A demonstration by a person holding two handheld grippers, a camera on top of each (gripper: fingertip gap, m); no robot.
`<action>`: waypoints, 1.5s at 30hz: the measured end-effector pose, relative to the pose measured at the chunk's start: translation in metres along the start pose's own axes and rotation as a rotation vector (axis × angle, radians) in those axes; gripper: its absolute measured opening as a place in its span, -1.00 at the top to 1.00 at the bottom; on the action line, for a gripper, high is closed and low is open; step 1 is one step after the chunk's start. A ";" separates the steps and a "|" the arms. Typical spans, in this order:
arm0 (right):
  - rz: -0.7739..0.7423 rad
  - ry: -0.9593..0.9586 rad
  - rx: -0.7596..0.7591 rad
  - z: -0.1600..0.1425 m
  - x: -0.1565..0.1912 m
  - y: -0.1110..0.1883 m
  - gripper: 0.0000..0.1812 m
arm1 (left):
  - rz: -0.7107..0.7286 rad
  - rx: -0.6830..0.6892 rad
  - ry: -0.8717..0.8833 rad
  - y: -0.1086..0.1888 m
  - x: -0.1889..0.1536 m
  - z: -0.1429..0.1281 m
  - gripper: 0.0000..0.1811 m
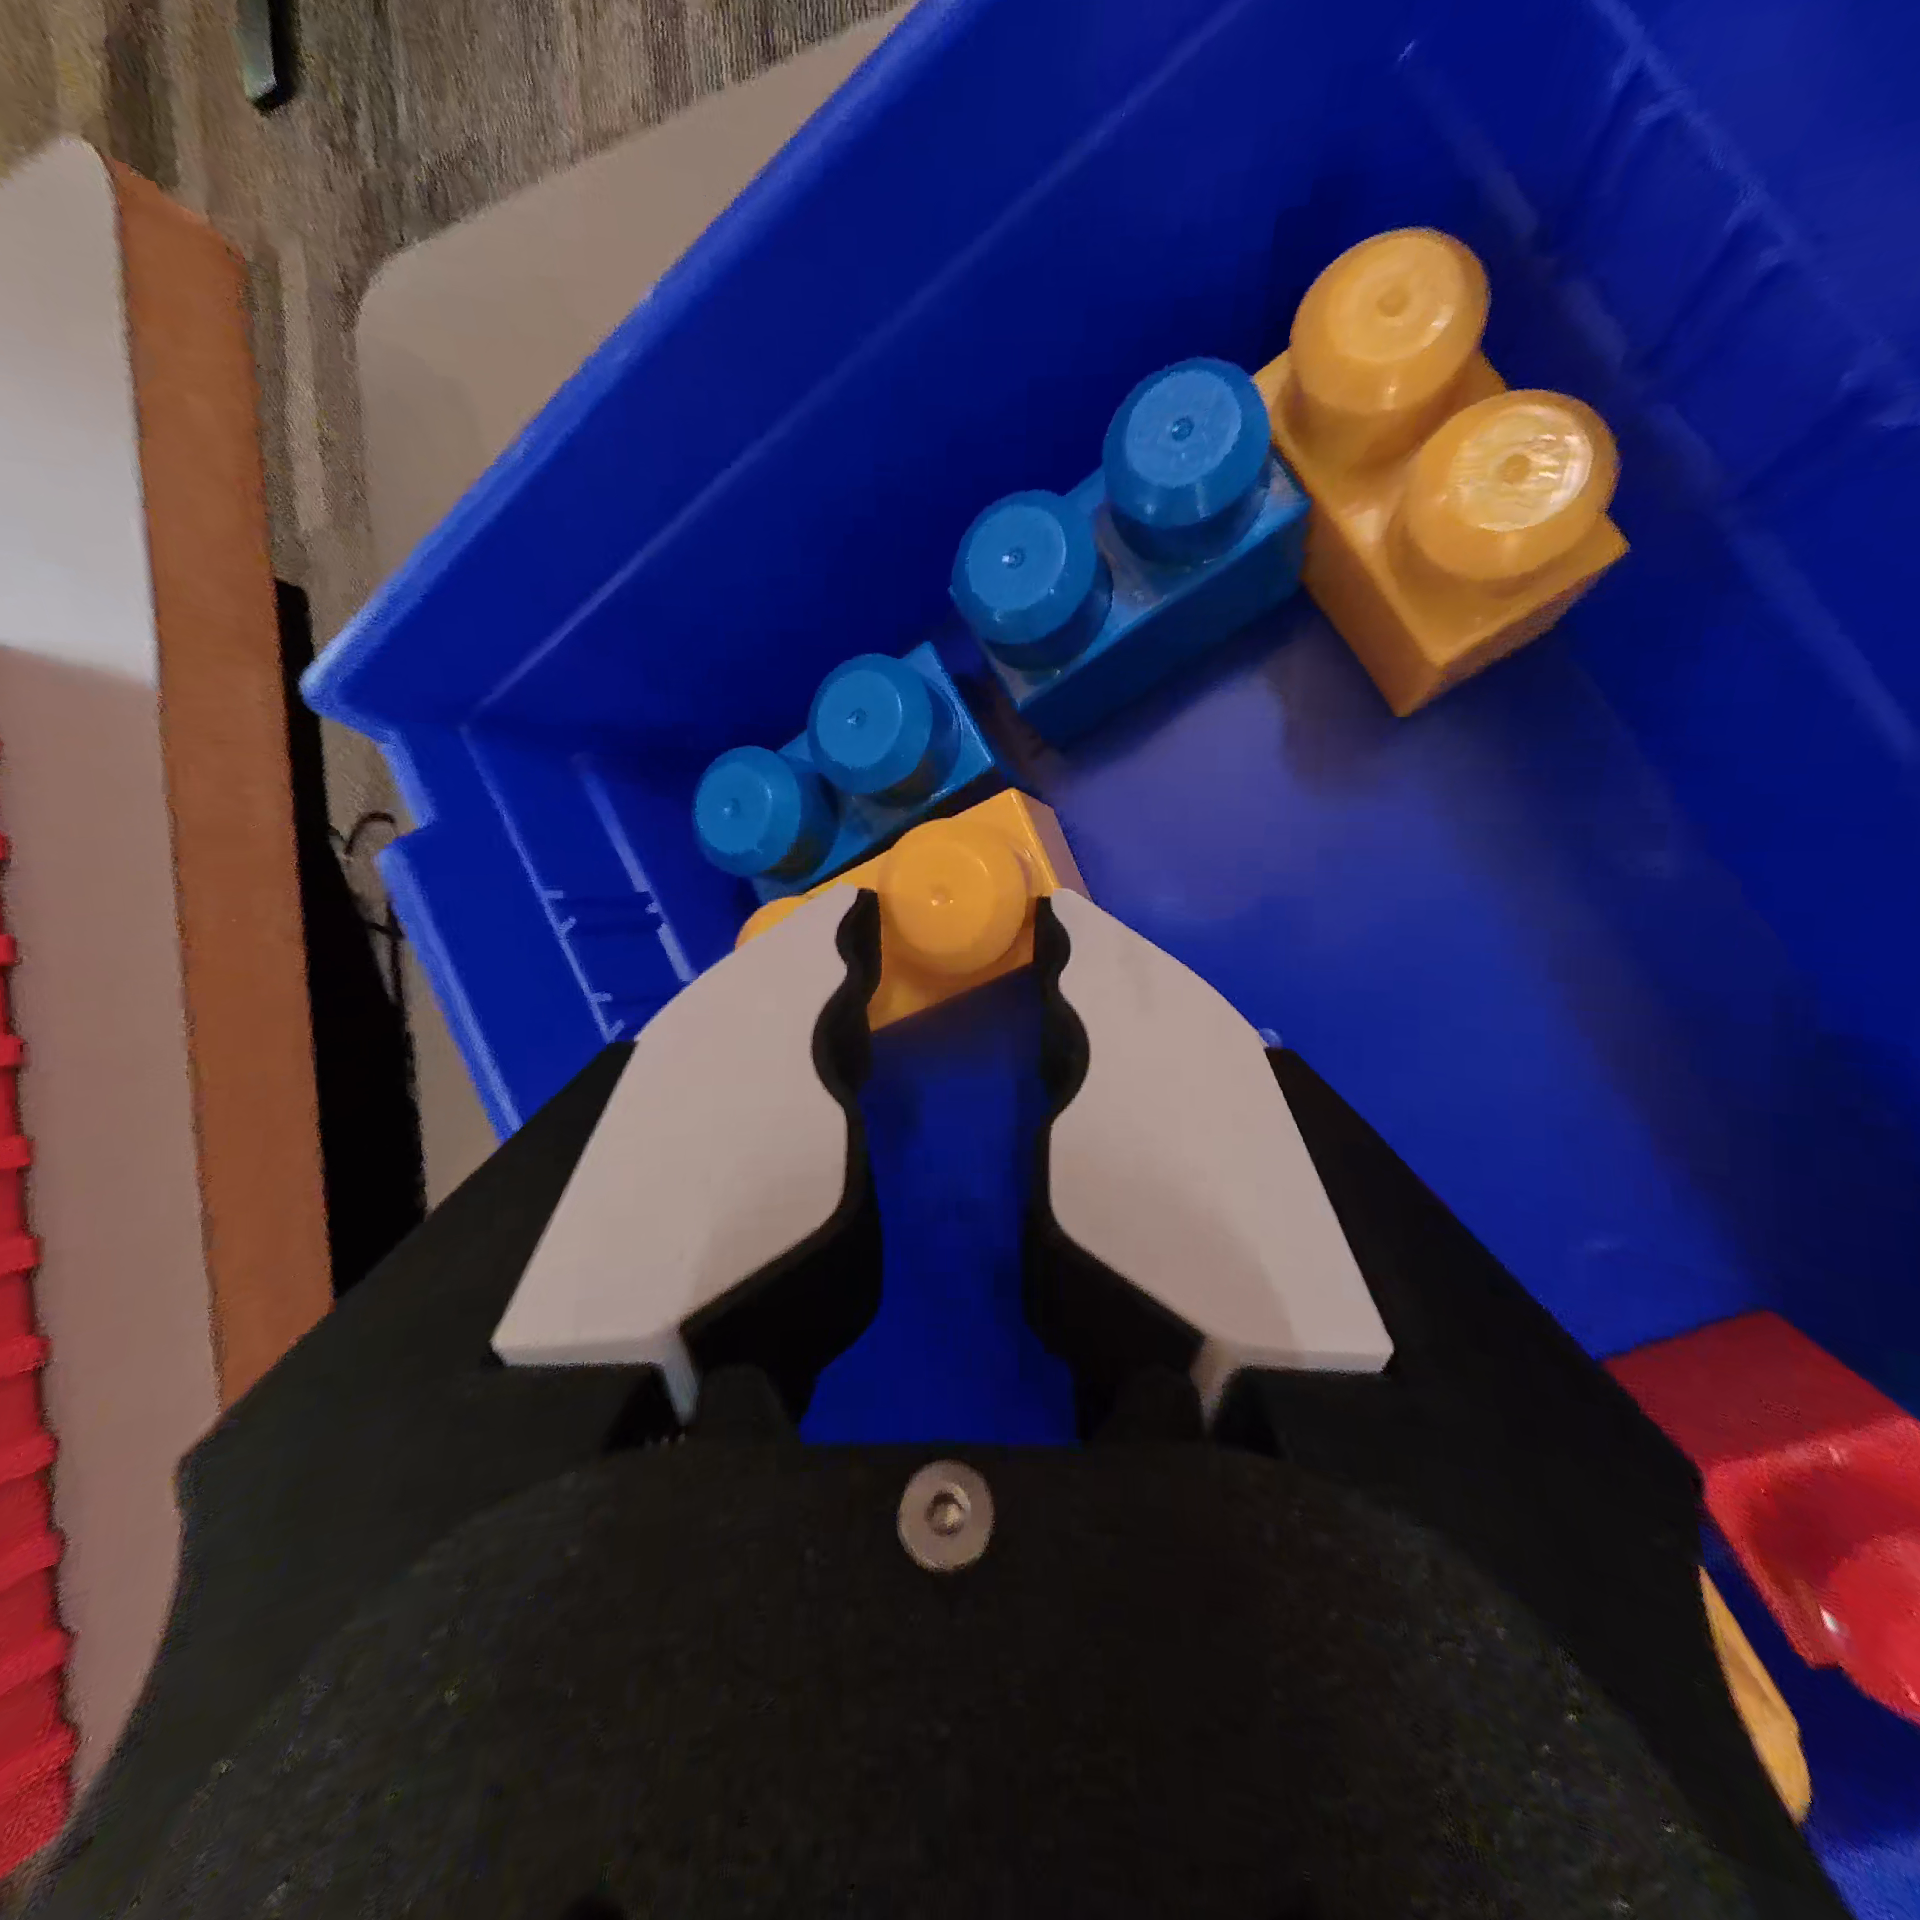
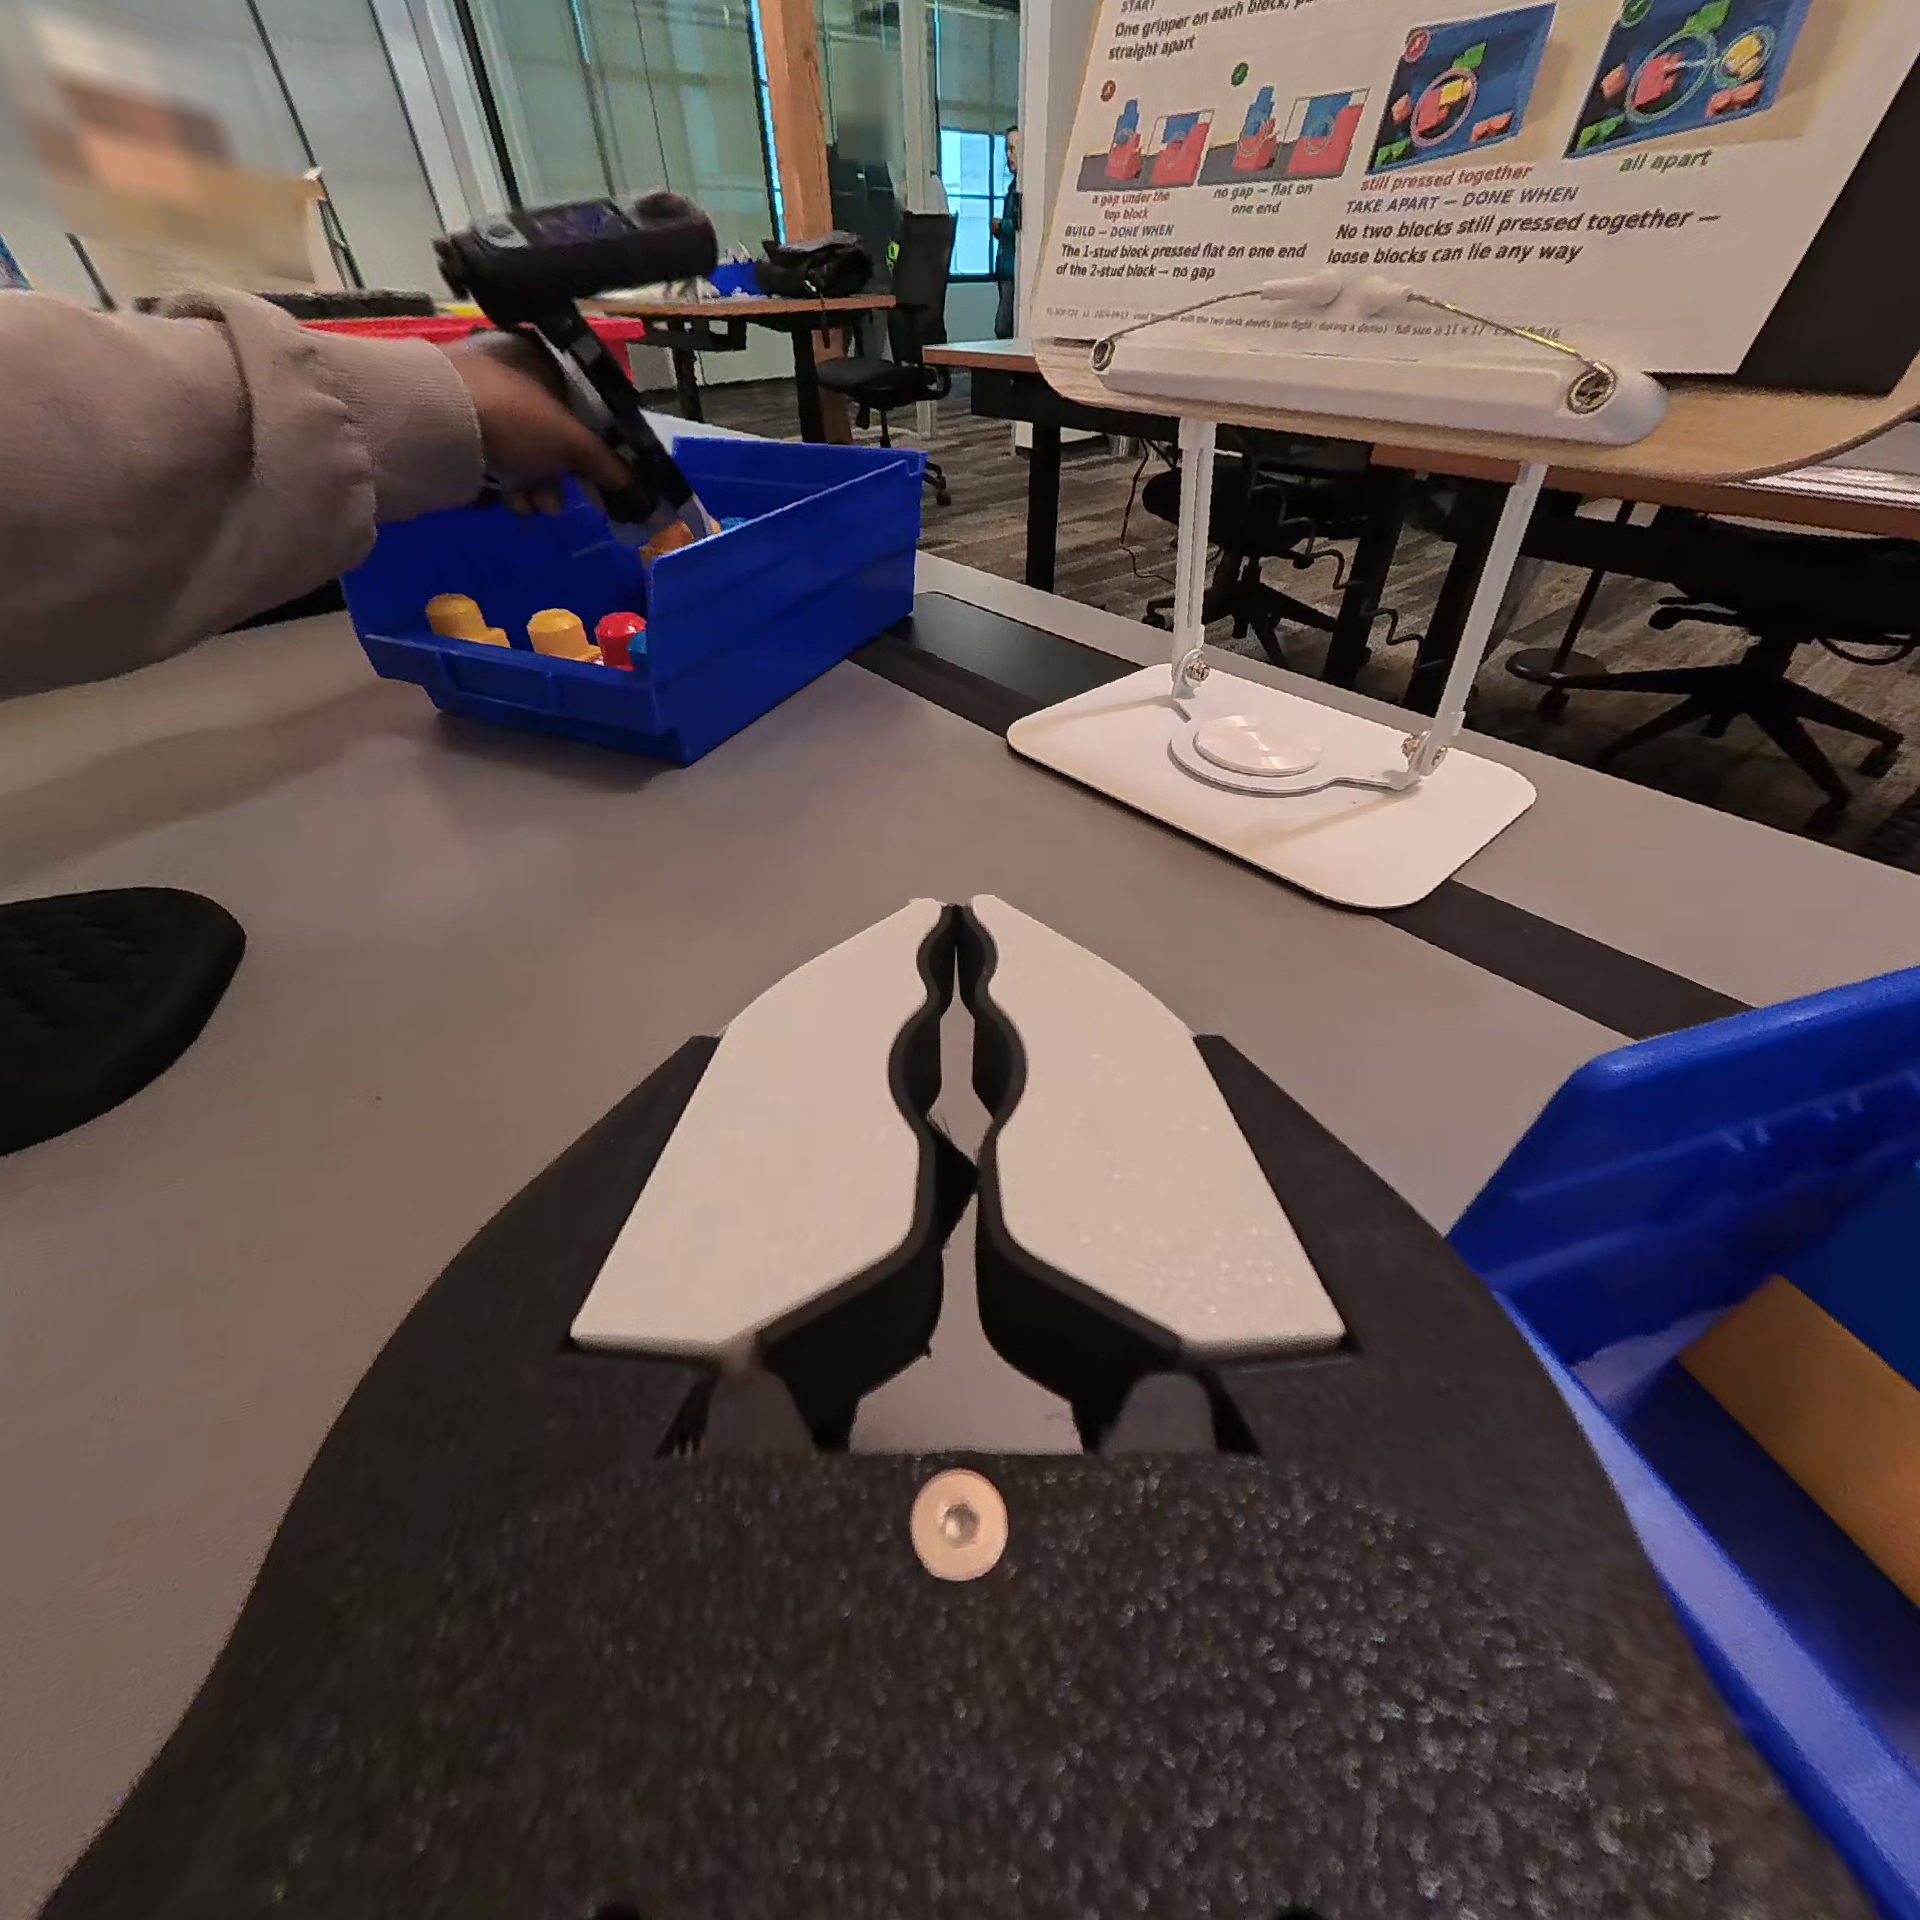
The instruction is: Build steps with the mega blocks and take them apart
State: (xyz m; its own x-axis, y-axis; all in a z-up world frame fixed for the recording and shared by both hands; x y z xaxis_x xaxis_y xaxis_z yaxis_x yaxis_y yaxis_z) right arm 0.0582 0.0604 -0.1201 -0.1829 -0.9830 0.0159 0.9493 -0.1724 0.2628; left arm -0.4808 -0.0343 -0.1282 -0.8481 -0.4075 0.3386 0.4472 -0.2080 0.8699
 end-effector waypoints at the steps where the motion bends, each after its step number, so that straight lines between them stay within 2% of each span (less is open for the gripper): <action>1: -0.003 0.002 0.000 0.000 0.000 0.000 1.00 | 0.007 -0.020 -0.019 0.008 -0.001 0.000 0.67; 4: -0.009 -0.002 -0.005 0.000 -0.002 0.001 1.00 | -0.024 -0.143 -0.065 0.049 -0.011 0.000 0.68; 7: -0.008 -0.003 -0.010 0.001 -0.002 0.002 1.00 | -0.094 -0.275 -0.148 0.105 -0.040 -0.010 0.68; 10: -0.006 0.002 -0.011 0.002 -0.002 0.002 1.00 | -0.196 -0.363 -0.271 0.158 -0.088 -0.035 0.68; 13: -0.008 0.004 -0.011 0.003 -0.001 0.002 1.00 | -0.312 -0.396 -0.397 0.196 -0.148 -0.071 0.68; 16: -0.010 0.002 -0.016 0.003 -0.002 0.003 1.00 | -0.440 -0.402 -0.497 0.217 -0.212 -0.110 0.68; 20: -0.012 -0.003 -0.019 0.004 -0.002 0.004 1.00 | -0.563 -0.387 -0.608 0.227 -0.295 -0.153 0.68; 23: -0.021 -0.005 -0.018 0.005 -0.004 0.006 1.00 | -0.582 -0.372 -0.681 0.229 -0.348 -0.175 0.68; 26: -0.030 -0.021 -0.023 0.006 -0.007 0.009 1.00 | -0.608 -0.357 -0.703 0.231 -0.385 -0.188 0.68; 30: -0.028 -0.056 -0.040 0.007 -0.012 0.011 1.00 | -0.612 -0.345 -0.702 0.231 -0.416 -0.193 0.69; 38: -0.025 -0.075 -0.051 0.009 -0.014 0.014 1.00 | -0.545 -0.411 -0.677 0.227 -0.442 -0.182 0.68; 41: -0.025 -0.077 -0.050 0.008 -0.014 0.014 1.00 | -0.683 -0.400 -0.651 0.229 -0.445 -0.184 0.49; 45: -0.027 -0.081 -0.053 0.008 -0.015 0.015 1.00 | -0.809 -0.495 -0.528 0.243 -0.411 -0.178 0.49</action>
State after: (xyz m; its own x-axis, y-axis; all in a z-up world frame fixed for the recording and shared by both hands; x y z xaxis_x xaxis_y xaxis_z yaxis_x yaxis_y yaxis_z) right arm 0.0730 0.0736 -0.1086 -0.2268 -0.9699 0.0883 0.9556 -0.2041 0.2126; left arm 0.0268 -0.0760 -0.1194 -0.9055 0.4208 -0.0557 -0.3347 -0.6270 0.7034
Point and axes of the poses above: each gripper's, where its closed fingertips meet, y back along the fingers, z out of its top, x = y × z across the jaws, the point moved 6 cm from there along y, back along the fingers, and after that the axes turned 8 degrees about x, right-handed, at the moved point
